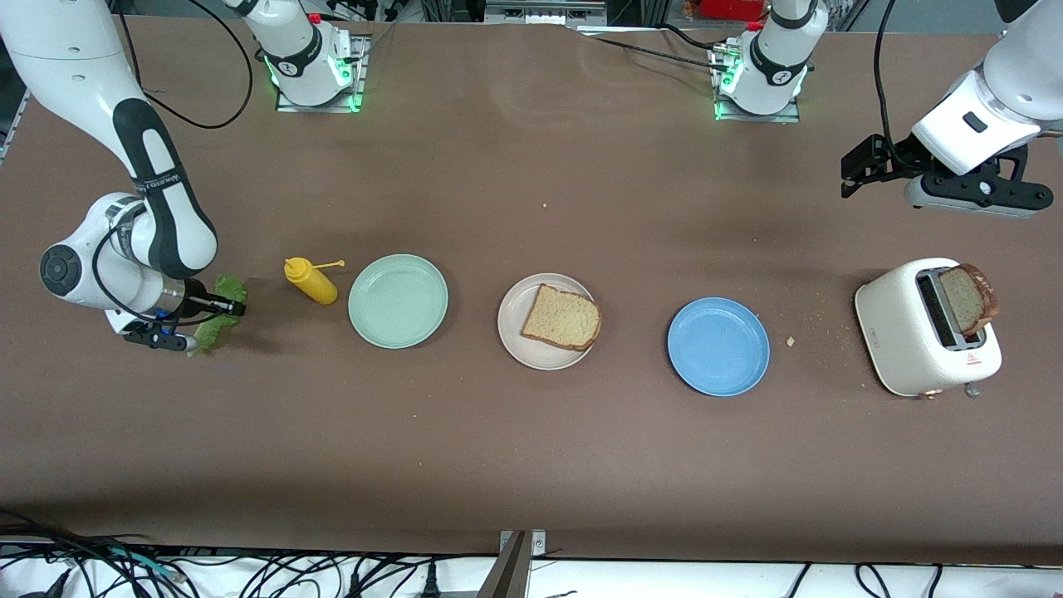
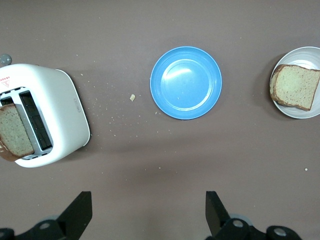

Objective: Make sandwich in beige plate with both arms
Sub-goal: 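Lower the right gripper and grasp the lettuce leaf, then lift the lettuce and carry it over the beige plate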

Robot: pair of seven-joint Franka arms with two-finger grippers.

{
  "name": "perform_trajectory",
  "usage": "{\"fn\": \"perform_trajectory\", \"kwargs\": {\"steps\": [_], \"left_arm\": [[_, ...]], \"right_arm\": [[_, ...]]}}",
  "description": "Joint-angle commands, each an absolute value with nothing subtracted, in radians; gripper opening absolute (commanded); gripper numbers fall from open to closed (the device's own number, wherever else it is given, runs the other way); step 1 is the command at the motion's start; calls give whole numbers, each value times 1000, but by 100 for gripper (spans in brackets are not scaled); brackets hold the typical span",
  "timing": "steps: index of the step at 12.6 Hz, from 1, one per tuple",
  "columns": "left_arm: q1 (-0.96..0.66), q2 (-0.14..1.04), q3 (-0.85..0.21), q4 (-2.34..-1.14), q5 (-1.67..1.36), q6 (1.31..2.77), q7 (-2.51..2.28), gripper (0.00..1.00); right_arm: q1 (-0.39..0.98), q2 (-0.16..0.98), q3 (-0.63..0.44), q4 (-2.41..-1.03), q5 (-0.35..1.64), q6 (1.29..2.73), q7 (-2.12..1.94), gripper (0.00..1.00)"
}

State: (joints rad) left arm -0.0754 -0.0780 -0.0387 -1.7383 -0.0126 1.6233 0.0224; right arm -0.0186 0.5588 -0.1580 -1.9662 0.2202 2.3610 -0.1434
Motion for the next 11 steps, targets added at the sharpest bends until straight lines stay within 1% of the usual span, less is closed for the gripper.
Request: {"fn": "perform_trajectory", "kwargs": {"steps": [1, 3, 6, 11], "left_arm": [[-71, -69, -37, -1718, -29, 1617, 32, 100], [-71, -69, -37, -1718, -29, 1617, 32, 100], [-71, -69, -37, -1718, -29, 1617, 32, 100], [-71, -69, -37, -1718, -29, 1617, 32, 100]], "right_arm": [[-41, 572, -156, -1974, 209, 2381, -160, 9], [-40, 543, -156, -1973, 209, 2370, -161, 9], [-37, 502, -156, -1967, 201, 2327, -161, 5], [-23, 413, -156, -1954, 175, 2226, -160, 5]]}}
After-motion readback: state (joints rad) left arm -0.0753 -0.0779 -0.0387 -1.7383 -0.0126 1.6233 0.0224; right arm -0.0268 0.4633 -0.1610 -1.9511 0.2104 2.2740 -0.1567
